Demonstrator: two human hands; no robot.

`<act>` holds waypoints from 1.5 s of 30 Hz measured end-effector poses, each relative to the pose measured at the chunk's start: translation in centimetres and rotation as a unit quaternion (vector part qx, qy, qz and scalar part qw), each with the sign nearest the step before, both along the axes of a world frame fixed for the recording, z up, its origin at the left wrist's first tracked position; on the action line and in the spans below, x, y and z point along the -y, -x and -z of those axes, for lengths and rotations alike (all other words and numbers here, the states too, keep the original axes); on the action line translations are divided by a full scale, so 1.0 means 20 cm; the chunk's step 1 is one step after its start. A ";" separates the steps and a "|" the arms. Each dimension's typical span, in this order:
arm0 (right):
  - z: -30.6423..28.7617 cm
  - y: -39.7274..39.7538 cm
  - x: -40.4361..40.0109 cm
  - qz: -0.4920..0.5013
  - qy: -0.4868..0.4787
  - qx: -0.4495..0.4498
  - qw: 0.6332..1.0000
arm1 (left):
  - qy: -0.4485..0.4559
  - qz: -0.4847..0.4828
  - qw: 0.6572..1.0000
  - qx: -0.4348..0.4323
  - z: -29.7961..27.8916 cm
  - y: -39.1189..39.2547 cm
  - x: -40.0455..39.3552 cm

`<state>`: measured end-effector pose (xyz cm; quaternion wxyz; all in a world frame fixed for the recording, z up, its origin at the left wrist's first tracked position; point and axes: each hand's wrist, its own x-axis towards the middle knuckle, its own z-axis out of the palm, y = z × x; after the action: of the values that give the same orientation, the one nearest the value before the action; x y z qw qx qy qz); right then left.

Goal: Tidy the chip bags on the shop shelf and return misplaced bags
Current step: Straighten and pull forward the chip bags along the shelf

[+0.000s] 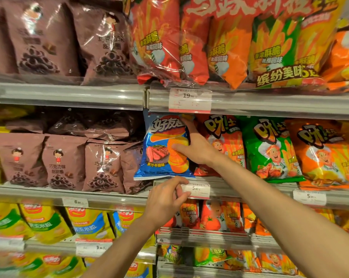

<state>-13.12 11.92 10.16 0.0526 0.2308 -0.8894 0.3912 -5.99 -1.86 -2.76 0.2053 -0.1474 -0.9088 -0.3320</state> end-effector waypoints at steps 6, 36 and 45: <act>0.03 0.03 0.02 0.015 0.054 -0.070 0.996 | 0.005 -0.003 1.000 0.006 -0.01 0.00 0.00; 0.05 -0.15 -0.54 0.192 -0.124 -0.158 0.961 | 0.123 -0.001 0.992 -0.010 -0.09 -0.01 0.00; 0.26 -0.16 -0.36 0.200 -0.211 -0.169 0.942 | 0.121 0.005 0.992 -0.029 -0.09 0.00 0.00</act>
<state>-9.97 19.03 4.95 0.2295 0.1172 -0.9573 0.1314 -5.97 -1.78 -0.97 0.2104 -0.1849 -0.9354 -0.2160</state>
